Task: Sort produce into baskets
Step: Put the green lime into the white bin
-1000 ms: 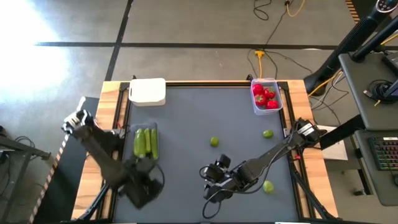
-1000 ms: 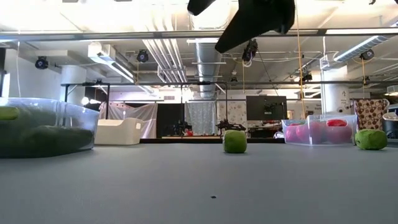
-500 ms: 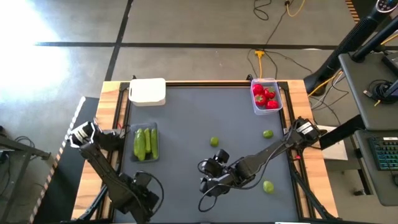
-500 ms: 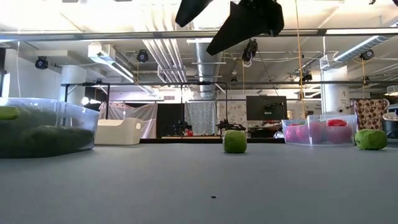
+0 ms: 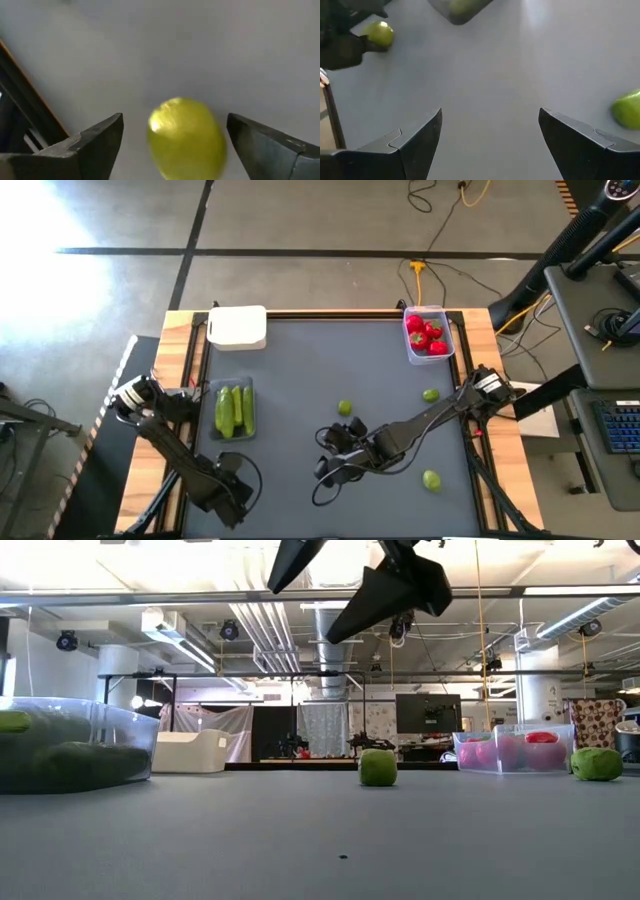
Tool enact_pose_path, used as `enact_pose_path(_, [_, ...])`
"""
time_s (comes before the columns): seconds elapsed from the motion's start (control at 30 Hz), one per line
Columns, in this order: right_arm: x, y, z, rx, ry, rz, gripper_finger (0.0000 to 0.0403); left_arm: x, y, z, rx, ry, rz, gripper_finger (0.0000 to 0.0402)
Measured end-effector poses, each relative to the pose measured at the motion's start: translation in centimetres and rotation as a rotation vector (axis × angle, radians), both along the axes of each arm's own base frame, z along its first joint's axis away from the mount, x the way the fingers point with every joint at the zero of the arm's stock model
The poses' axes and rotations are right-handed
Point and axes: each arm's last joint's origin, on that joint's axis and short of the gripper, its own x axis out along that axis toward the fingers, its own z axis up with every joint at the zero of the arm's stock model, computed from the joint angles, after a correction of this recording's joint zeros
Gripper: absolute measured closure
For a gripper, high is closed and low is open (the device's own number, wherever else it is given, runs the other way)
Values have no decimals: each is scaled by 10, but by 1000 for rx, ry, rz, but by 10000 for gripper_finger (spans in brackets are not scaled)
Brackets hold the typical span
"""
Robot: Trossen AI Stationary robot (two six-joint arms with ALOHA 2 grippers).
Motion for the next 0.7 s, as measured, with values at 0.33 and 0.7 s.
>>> enact_pose_path(0.33, [0, 1, 0, 92, -18, -71, 78, -4, -4, -6, -38, -17, -84, 197])
enact_pose_path(0.7, [8, -12, 9, 135, -51, -135, 78, -11, 21, 72, 337, -62, -365, 207])
